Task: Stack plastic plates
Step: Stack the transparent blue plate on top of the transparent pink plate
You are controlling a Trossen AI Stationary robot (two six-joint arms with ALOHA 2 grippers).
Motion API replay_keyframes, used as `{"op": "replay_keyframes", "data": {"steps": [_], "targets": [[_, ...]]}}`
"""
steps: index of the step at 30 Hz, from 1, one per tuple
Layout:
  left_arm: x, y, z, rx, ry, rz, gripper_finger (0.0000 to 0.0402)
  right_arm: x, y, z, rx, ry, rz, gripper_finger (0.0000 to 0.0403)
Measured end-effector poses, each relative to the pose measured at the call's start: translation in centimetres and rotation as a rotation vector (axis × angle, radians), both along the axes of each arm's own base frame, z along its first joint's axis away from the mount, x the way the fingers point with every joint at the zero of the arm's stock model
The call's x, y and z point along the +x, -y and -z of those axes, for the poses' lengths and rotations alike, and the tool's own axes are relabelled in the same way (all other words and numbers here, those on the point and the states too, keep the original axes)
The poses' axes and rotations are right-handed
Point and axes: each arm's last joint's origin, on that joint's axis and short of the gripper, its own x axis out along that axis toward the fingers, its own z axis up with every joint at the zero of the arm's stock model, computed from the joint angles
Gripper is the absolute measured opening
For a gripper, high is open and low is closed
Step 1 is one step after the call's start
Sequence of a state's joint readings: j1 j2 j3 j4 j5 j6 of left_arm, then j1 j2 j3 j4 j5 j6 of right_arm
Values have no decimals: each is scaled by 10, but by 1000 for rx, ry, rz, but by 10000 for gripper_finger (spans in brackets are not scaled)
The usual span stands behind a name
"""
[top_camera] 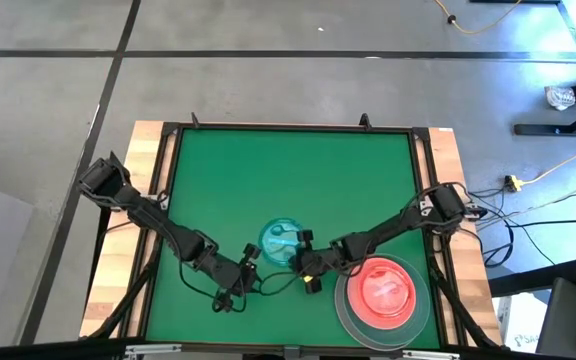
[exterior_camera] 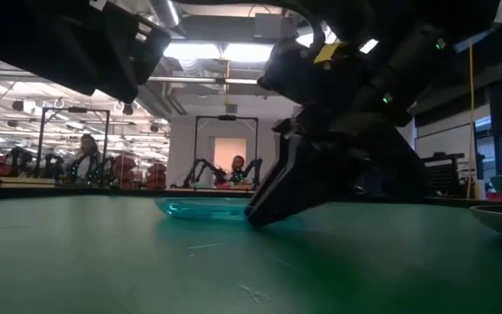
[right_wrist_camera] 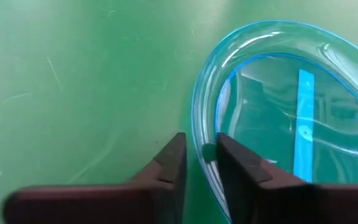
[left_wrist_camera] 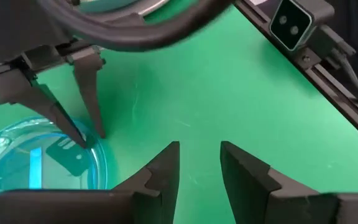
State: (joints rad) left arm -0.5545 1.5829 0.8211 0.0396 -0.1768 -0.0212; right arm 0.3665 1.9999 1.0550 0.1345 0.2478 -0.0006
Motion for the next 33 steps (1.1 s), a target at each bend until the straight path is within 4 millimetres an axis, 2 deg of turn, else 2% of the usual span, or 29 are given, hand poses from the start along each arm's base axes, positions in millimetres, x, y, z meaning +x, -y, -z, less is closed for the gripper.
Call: {"op": "replay_keyframes", "data": {"steps": [4,8,13,18,25,29,33], "targets": [[0,0,0,-1,-2,-4,110,1,2,0,15,-8,-17,14],[0,0,0,-24,-9,-25,110,-2,3,-9,-34,2,-17,15],[0,0,0,-36,-13,-35,110,-18,-7,-52,-85,59,-17,3],[0,0,0,-35,-8,-37,110,-55,-21,-102,8,57,-25,8],[1,-1,0,-22,5,-61,110,-124,-28,-163,379,-67,15,4],[1,-1,-1,-38,10,-89,110,-159,-33,-180,548,-159,104,3],[1,-1,-1,-59,10,-103,110,-182,-45,-185,702,-249,190,1]]}}
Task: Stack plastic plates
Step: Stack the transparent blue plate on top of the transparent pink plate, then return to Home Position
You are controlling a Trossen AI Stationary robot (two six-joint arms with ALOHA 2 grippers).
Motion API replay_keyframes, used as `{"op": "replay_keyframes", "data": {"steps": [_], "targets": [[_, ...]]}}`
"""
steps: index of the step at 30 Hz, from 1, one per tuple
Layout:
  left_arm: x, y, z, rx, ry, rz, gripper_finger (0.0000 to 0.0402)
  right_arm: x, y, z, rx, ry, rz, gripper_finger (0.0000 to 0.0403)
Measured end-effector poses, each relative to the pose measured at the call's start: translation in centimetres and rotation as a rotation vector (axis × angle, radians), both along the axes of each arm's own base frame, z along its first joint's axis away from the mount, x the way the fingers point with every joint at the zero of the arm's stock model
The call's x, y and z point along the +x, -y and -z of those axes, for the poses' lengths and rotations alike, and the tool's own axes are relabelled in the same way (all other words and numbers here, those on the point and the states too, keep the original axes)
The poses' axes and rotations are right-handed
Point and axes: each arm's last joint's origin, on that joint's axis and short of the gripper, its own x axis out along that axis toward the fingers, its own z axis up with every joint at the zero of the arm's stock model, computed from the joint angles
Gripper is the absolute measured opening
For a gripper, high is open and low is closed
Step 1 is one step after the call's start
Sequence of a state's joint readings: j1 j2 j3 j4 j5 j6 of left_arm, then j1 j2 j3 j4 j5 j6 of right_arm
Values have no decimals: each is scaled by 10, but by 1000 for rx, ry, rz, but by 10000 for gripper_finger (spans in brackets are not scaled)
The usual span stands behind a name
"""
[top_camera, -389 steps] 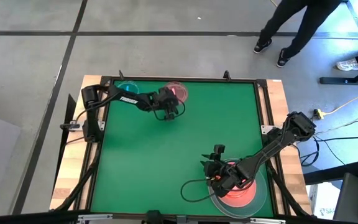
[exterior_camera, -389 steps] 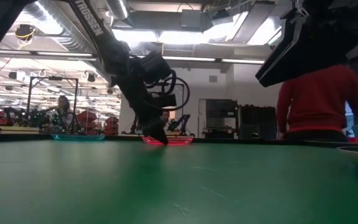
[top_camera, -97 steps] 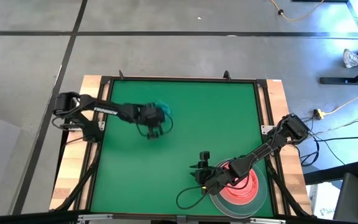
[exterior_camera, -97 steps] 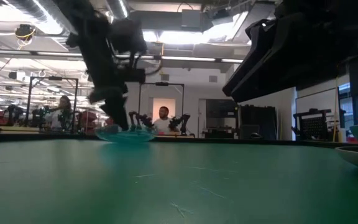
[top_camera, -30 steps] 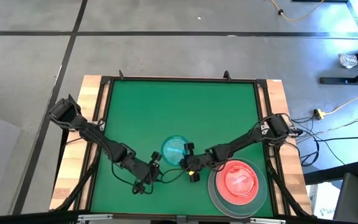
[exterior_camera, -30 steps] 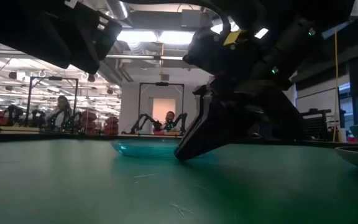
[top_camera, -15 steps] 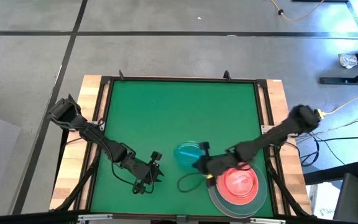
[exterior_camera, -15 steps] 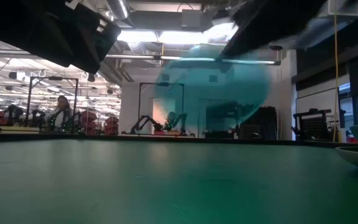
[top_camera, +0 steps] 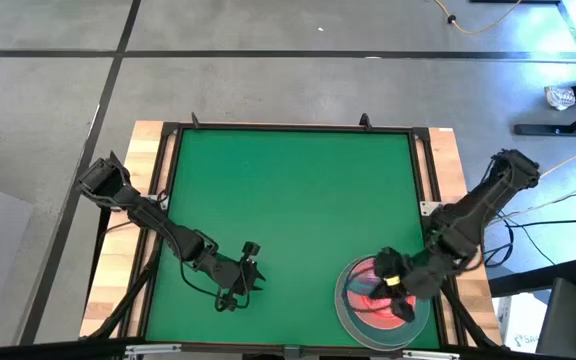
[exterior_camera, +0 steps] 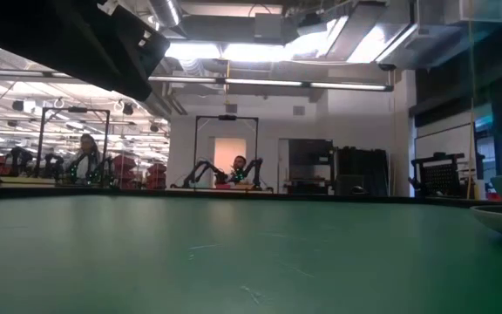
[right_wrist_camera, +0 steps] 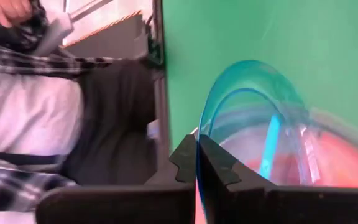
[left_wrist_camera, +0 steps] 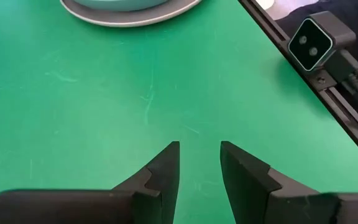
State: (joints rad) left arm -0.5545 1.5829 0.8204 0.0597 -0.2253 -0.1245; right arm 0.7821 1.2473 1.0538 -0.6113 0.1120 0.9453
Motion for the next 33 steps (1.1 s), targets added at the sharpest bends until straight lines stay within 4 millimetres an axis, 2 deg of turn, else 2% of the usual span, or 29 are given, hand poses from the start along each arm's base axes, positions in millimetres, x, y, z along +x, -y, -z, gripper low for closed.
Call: {"op": "replay_keyframes", "data": {"steps": [4,8,12,18,21,29,33], "targets": [[0,0,0,-1,0,0,110,-17,-17,7,50,-102,66,2],[0,0,0,-4,0,-2,110,-23,-29,29,-64,-181,105,2],[0,0,0,-5,0,-2,110,-19,-34,47,-163,-226,136,3],[0,0,0,-5,-1,-1,110,-3,-31,59,-137,-330,150,8],[0,0,0,-5,-1,-1,110,-1,-31,62,-133,-354,146,34],[0,0,0,-5,-1,-1,110,0,-31,60,-114,-365,128,152],[1,0,-1,-9,14,1,110,7,-26,57,-137,-333,77,186]]}}
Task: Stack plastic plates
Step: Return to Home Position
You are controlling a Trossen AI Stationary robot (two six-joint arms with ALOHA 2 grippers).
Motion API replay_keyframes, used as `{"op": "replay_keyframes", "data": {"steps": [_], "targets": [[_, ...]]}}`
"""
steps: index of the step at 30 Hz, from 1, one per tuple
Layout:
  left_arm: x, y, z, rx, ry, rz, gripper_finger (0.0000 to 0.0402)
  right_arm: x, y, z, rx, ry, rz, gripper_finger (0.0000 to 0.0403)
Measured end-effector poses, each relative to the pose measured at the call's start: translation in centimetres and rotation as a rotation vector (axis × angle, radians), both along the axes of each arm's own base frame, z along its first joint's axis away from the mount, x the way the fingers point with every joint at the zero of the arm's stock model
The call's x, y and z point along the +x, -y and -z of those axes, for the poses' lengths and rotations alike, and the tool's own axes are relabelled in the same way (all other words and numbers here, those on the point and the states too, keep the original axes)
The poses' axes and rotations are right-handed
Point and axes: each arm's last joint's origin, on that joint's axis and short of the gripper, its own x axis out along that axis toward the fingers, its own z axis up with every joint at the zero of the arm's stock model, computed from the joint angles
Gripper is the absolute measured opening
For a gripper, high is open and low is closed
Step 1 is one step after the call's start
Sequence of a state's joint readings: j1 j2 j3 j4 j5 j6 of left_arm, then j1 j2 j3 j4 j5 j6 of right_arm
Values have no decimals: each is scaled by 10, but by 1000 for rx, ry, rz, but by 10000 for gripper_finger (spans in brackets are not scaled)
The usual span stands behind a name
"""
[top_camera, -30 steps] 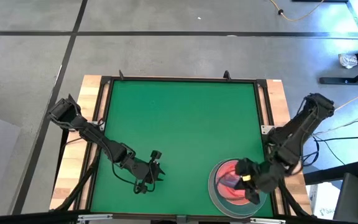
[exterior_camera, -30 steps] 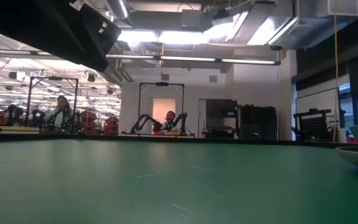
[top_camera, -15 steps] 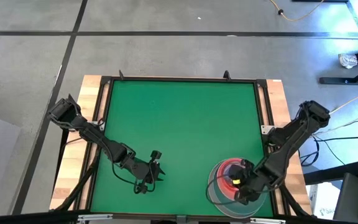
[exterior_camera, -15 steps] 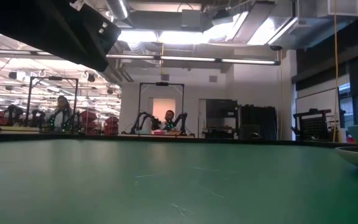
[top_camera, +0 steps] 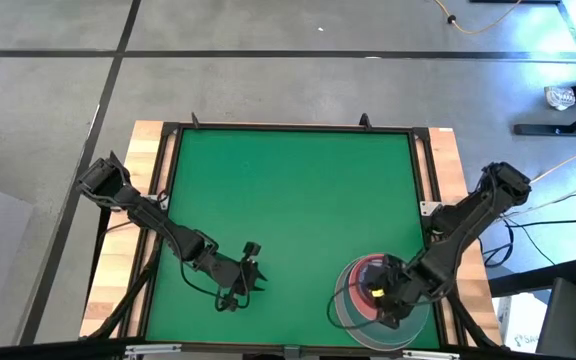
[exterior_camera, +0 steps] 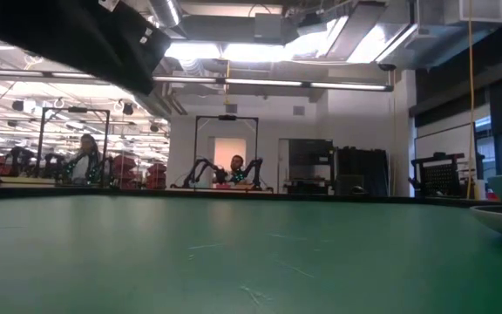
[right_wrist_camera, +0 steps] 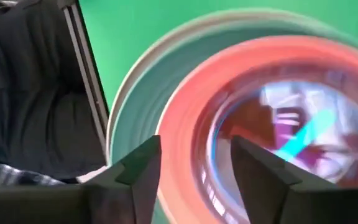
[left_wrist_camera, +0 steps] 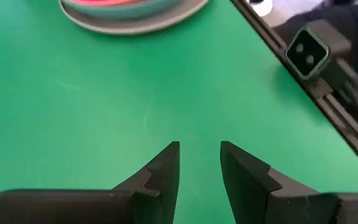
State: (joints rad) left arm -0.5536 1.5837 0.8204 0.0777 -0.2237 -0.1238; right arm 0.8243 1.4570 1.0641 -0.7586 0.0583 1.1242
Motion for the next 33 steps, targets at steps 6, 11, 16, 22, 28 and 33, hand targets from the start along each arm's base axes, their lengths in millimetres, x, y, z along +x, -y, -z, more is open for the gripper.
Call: {"op": "replay_keyframes", "data": {"steps": [6,11,16,22,28,33], "targets": [[4,0,-5,46,83,12,110,23,24,-2,-236,176,-85,197],[8,-5,-8,155,156,-49,110,40,51,2,-493,246,-177,186],[22,-21,-15,174,231,-24,110,55,80,13,-564,235,-256,169],[43,-64,-22,140,285,38,110,65,121,21,-527,261,-262,142],[40,-110,-26,88,272,-26,110,52,157,18,-510,369,-209,120],[18,-134,-38,71,367,-82,110,32,177,8,-505,539,-125,107]]}}
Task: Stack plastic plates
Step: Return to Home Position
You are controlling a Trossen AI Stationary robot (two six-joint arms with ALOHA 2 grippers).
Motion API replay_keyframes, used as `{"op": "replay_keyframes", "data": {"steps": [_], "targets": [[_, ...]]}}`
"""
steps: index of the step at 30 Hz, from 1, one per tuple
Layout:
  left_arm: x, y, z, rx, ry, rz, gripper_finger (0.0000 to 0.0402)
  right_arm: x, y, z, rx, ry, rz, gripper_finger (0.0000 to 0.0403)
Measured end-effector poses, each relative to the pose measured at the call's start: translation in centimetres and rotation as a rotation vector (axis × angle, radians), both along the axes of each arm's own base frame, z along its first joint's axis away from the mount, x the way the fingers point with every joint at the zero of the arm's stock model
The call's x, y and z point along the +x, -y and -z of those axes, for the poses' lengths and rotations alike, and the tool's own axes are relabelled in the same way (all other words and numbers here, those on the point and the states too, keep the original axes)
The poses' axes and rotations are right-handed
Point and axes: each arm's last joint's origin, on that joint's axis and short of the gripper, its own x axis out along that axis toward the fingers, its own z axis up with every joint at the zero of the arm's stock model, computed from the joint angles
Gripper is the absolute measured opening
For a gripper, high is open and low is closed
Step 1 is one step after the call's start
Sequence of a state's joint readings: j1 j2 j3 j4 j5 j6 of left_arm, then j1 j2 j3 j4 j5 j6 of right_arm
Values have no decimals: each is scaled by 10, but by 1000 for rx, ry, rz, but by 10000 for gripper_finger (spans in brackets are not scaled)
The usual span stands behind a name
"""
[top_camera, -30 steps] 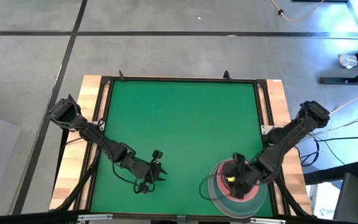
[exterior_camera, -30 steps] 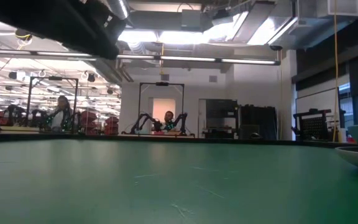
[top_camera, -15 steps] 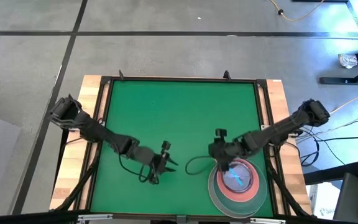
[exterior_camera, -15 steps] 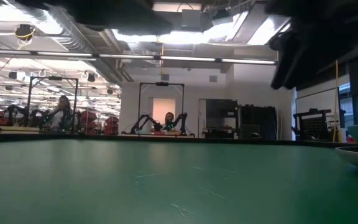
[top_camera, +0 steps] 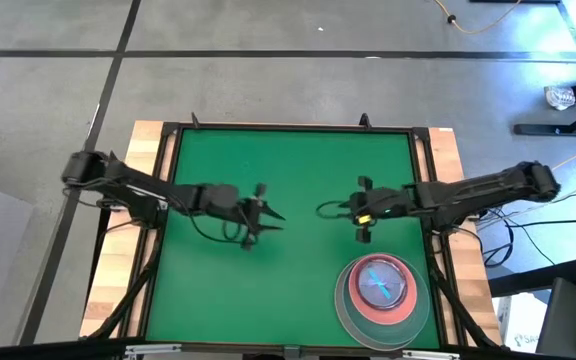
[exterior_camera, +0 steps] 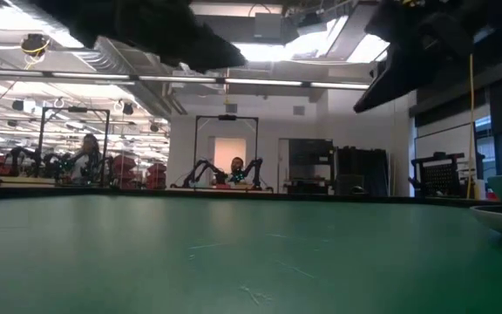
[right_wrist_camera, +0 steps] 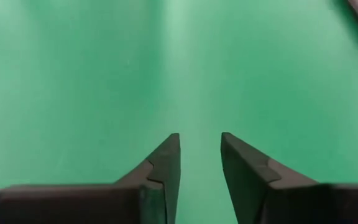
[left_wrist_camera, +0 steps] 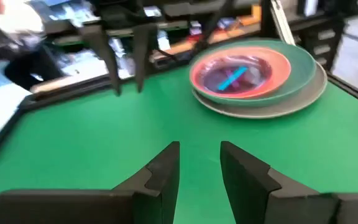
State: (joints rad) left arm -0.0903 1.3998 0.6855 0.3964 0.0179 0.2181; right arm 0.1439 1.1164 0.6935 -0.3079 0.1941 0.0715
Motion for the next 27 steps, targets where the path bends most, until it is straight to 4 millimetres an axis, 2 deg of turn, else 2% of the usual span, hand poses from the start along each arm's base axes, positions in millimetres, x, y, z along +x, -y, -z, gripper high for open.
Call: {"op": "replay_keyframes", "data": {"steps": [4,8,12,15,18,22,27], "targets": [[-30,-21,-3,-15,134,-78,110,-17,9,-4,-7,180,-2,100],[-61,-35,14,-95,197,-155,110,-31,15,-1,-2,356,20,99],[-85,-39,26,-110,187,-206,110,-42,16,13,6,449,37,100],[-98,-39,27,-88,226,-293,110,-48,17,24,58,511,98,100],[-109,-38,27,-93,258,-271,110,-52,17,33,57,531,118,100],[-127,-38,27,-115,272,-289,105,-56,18,31,63,552,128,90],[-147,-39,26,-141,260,-338,61,-64,19,22,71,592,128,47]]}}
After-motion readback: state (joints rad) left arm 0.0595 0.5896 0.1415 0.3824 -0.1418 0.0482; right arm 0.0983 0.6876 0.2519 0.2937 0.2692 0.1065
